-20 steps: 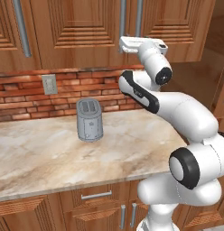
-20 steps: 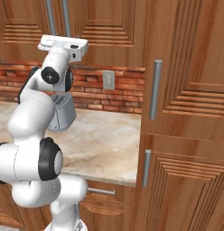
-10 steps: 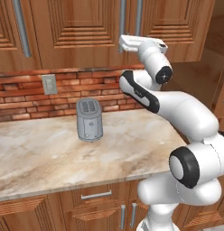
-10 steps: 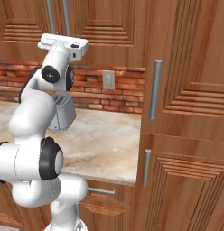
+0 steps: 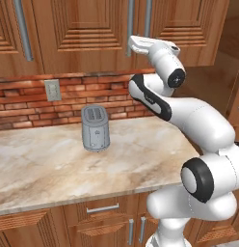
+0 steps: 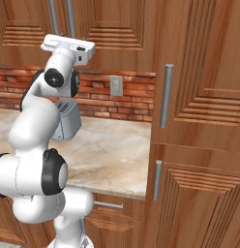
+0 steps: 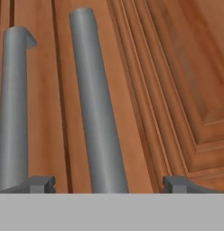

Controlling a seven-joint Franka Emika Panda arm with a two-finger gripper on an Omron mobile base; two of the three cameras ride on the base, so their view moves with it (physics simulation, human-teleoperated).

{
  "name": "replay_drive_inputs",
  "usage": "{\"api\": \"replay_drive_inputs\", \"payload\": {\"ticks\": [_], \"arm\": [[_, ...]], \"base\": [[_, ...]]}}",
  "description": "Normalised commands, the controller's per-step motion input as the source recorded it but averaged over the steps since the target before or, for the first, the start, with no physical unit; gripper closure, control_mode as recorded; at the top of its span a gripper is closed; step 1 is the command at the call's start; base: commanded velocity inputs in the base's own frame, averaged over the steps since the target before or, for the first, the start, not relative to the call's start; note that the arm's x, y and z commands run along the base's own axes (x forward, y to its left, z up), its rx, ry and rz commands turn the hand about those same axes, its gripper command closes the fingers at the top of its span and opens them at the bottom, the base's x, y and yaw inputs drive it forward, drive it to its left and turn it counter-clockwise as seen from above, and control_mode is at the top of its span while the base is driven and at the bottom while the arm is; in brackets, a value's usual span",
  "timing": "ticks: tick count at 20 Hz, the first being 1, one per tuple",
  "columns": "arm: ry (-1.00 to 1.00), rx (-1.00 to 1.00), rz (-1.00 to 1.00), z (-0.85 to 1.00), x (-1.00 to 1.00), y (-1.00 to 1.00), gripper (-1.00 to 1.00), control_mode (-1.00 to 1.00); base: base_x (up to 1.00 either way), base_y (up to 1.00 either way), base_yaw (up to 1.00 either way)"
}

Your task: The dining table condiment station is running low on ketchup. Refill the condiment station by opening the cabinet and taking the ketchup from the cabinet and placing it on the dining table.

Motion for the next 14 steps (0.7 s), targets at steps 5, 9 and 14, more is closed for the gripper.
{"api": "replay_drive_inputs", "payload": {"ticks": [5,9,14], "arm": [[0.00,-0.01,0.00,0.00,0.00,-0.15,-1.00,-1.00],[0.02,-0.13,-0.01,0.00,0.08,0.07,-1.00,-1.00],[0.08,-0.22,0.00,0.00,0.46,0.17,-1.00,-1.00]], "base": [[0.00,0.00,0.00],[0.00,0.00,0.00],[0.00,0.00,0.00]]}}
